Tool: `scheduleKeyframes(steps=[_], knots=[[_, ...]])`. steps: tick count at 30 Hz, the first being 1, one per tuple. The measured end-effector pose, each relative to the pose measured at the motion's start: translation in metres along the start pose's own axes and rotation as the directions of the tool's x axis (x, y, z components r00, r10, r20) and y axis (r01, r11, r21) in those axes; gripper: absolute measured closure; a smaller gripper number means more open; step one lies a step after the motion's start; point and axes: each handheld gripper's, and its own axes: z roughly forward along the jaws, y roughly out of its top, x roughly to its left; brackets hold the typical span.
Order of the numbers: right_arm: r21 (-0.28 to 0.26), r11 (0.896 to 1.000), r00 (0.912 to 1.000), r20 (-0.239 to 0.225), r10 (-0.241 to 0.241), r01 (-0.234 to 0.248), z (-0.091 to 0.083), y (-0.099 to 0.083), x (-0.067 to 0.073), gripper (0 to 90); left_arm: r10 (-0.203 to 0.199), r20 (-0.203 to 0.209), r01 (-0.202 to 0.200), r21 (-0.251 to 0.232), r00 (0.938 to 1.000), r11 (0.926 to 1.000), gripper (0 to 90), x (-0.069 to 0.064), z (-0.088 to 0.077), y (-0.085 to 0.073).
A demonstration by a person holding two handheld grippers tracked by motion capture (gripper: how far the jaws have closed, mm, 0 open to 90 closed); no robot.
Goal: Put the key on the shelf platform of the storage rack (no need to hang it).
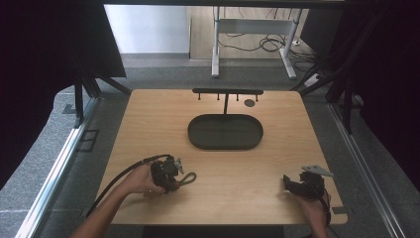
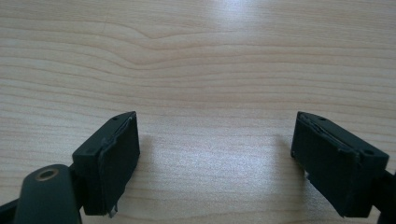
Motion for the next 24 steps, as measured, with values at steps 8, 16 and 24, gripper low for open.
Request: scheduleKeyframes(steps=[8,16,24], knots=[[-0.001,1.000,1.0000,0.000,-0.001,0.001,0.000,0.000,0.000,15.6,-0.024,0.029,0.027,-0.108,0.9993,0.9938,67.0,0.008,-0.040,-0.005],[0.000,1.000,1.0000,0.001,0.002,-0.002,0.000,0.000,0.000,15.7,-0.005,0.029,0.010,-0.173,0.9996,0.9850,67.0,0.009,-0.072,-0.001],[-0.001,1.000,1.0000,0.001,0.002,-0.002,0.000,0.000,0.000,15.7,0.021,0.011,-0.018,-0.188,0.9997,0.9819,67.0,0.009,-0.089,0.010]])
